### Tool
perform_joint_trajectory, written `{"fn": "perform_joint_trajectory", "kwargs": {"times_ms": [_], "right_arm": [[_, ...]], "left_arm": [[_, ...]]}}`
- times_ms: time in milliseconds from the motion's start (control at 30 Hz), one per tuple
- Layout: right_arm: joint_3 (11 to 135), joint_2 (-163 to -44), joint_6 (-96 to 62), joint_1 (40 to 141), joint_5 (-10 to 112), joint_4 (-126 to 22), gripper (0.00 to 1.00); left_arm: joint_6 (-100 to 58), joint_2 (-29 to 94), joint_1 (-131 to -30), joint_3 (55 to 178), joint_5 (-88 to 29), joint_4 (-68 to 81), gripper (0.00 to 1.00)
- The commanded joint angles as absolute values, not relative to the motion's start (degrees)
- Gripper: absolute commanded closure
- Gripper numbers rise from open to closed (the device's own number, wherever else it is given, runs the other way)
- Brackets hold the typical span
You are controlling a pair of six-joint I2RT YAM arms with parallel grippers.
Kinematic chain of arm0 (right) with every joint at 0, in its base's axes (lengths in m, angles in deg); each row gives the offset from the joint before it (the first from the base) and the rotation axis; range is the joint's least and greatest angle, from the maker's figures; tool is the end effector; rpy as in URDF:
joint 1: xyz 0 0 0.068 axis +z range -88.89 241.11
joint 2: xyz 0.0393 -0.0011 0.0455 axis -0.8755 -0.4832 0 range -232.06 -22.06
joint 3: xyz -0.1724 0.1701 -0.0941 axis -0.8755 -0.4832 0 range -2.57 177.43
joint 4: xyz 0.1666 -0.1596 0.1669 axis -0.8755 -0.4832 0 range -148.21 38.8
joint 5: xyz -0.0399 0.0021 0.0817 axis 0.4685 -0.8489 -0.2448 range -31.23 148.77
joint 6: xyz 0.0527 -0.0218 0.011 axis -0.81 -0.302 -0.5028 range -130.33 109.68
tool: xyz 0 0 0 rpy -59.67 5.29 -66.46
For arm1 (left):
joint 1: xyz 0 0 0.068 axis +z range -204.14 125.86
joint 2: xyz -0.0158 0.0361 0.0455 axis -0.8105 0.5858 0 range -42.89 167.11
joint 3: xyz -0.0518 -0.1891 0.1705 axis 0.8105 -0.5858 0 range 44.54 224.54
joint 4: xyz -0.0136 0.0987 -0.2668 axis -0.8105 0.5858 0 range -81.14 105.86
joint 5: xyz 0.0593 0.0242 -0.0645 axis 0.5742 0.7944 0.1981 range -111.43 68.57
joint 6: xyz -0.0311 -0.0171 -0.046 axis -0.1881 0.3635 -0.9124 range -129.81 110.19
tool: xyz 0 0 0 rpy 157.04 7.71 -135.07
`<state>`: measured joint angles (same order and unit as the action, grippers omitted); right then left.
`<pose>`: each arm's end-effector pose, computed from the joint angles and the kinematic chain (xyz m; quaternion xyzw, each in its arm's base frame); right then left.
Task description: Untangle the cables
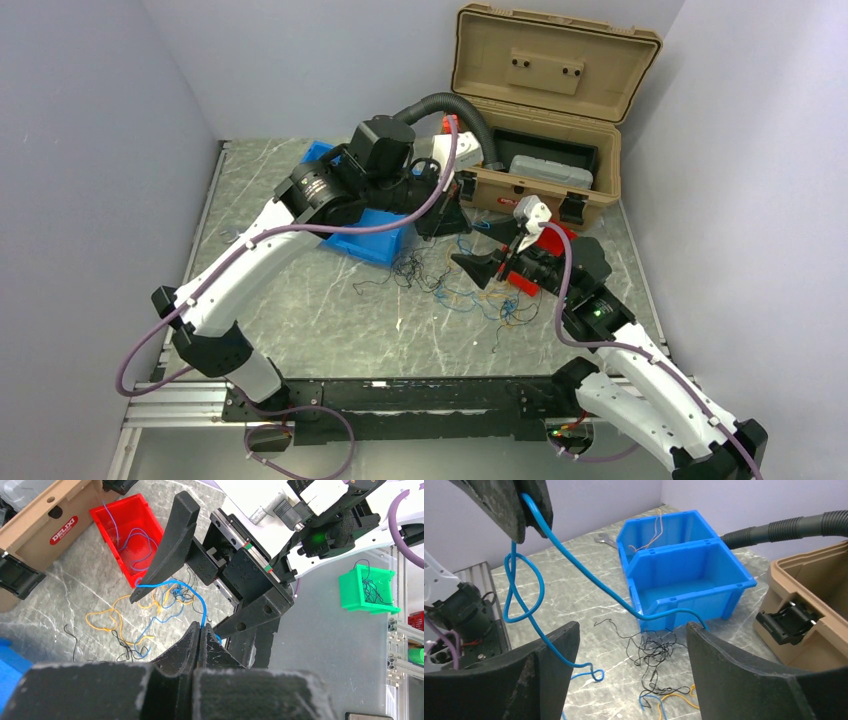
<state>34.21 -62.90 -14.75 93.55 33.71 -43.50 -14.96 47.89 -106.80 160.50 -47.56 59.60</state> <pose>0.1722 0.1303 0.3251 -0.3152 0.6098 0.3659 0.6284 0.1932 -0.2833 0.4850 0.4423 0.7057 -0.4185 0.3622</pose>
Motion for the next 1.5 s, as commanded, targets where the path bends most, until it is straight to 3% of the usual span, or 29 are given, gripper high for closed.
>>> {"fn": "perform_joint_trajectory", "kwargs": {"times_ms": [0,233,467,567,600,767,1067,1467], "right_arm": [[34.51,-62.63,-11.90,94.38,37.32,-40.16,0.23],[34.71,-61.94,-8.78,94.72,40.03,-40.38,0.23],[35.51,-62.90,-8.04,95.36,39.12,-41.13,0.41],[35.93,-62.70,-8.99,95.67,39.32,-42.26,0.19],[36.28,-62.55,-9.58,95.72,39.15,-43.02,0.16],[37.14,-59.88,-13.93,95.92,39.06,-49.13,0.16],[37.07,-49.92,-16.74,95.96,37.99,-59.61,0.03],[45.46,-59.89,-11.07,95.93,35.54,-56.69,0.00]], "left_arm": [[-14.52,48.67,-107.25,163.94,-47.69,61.99,1.00],[-13.91,49.63,-107.62,165.64,-47.18,64.63,1.00],[-13.16,50.34,-107.88,167.88,-46.19,66.67,1.00],[-13.42,50.14,-107.84,167.80,-44.57,65.96,1.00],[-13.72,49.96,-107.86,167.65,-43.56,65.37,1.00],[-14.47,49.46,-107.85,167.39,-41.28,63.70,1.00],[-14.38,50.59,-107.75,167.88,-41.17,64.73,1.00],[-11.92,48.61,-107.81,166.53,-42.95,66.93,1.00]]}}
